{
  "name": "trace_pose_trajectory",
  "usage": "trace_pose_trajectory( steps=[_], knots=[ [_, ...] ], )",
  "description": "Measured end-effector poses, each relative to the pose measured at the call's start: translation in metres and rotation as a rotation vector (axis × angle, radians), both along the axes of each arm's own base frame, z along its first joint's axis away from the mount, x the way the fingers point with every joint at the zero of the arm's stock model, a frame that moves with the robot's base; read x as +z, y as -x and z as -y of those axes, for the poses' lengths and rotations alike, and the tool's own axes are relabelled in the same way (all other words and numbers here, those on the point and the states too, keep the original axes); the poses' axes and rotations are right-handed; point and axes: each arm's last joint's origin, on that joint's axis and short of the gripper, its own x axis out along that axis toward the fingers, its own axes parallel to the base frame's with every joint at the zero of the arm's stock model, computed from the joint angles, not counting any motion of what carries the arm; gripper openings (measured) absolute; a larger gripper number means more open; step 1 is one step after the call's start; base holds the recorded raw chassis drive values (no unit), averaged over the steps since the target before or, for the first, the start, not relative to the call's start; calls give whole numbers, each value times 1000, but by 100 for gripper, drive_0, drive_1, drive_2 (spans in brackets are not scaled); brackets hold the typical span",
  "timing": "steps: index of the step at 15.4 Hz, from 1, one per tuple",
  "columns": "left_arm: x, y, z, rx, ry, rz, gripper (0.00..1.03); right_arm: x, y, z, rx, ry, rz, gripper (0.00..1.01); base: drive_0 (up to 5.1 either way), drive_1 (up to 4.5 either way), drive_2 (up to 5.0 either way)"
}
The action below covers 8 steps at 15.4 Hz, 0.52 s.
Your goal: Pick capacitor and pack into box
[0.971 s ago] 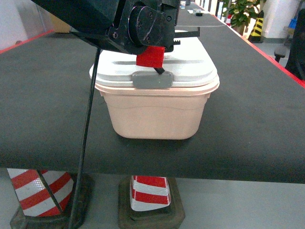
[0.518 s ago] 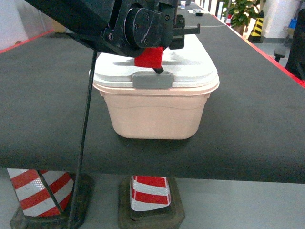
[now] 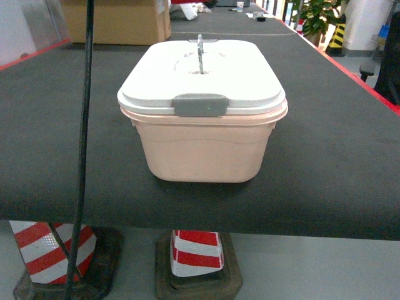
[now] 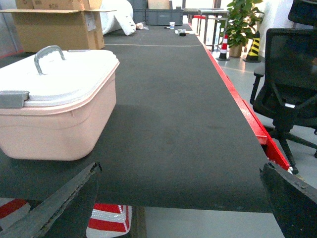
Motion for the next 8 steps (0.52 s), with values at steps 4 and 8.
trace_pose_trajectory(
  steps=[4,8],
  knots=[
    [-17,45,-43,116,-45,-2,98,0,0,0,0,0,0,98,0,0,0],
    [-4,65,-90,236,-40,21,98,0,0,0,0,0,0,98,0,0,0]
  ],
)
